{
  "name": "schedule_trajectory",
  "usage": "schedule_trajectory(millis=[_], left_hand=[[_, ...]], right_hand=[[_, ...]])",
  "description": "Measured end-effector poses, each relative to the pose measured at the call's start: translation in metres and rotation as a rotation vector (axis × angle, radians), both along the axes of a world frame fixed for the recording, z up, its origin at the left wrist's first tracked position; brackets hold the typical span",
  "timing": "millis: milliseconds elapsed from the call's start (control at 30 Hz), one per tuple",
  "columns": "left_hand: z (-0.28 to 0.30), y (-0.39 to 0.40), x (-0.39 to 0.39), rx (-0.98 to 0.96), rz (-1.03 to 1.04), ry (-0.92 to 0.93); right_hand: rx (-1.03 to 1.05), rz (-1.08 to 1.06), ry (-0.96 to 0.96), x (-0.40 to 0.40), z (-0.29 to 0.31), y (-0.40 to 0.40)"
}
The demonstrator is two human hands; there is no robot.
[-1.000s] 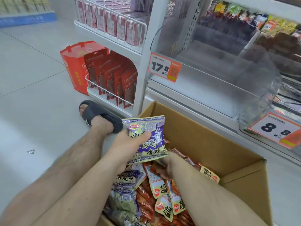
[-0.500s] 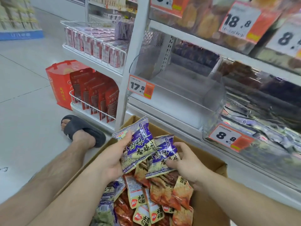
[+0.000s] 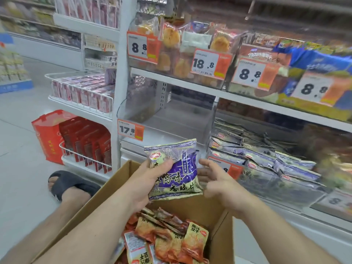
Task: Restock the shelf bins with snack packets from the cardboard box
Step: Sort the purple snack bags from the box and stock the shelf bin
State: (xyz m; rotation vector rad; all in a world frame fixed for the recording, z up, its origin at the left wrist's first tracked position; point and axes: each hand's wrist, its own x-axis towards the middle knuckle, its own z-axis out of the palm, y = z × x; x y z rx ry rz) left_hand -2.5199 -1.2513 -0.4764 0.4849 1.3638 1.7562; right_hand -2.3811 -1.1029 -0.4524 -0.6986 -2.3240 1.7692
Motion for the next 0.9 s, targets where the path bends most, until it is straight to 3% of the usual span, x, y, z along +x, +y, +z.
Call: schedule_trajectory(millis=[100,267,433,533,667,767,900], left_hand=[[0.015,0.015,0.011,-0.04,-0.056,0.114],[0.032,0.052,0.028,-0.071,-0.068,0.227],[0.065,0.089,0.019,0.065,-0.004,0.095],[0.072,0.117,-0.013,0.204,0.228,0.005],[0.061,0.16,-0.053,0.282,0.647,0.073],[0.049,0.185,-0.071,0.2,0.809,0.285],[0.036,0.204,-0.084,0.151,0.854,0.409]], right_hand=[[-0.082,-0.067,0.023,0.006,0.009,0.004],[0.125,-0.253,0.079,0.009,0.017,0.001],[0.22,-0.381,0.083,0.015,0.049,0.047],[0.636,-0.462,-0.099,0.013,0.057,0.101],[1.007,-0.291,-0.416,-0.024,0.055,0.159],[1.037,-0.203,-0.548,-0.066,0.054,0.187],[0.959,-0.168,-0.654,-0.107,0.043,0.214]])
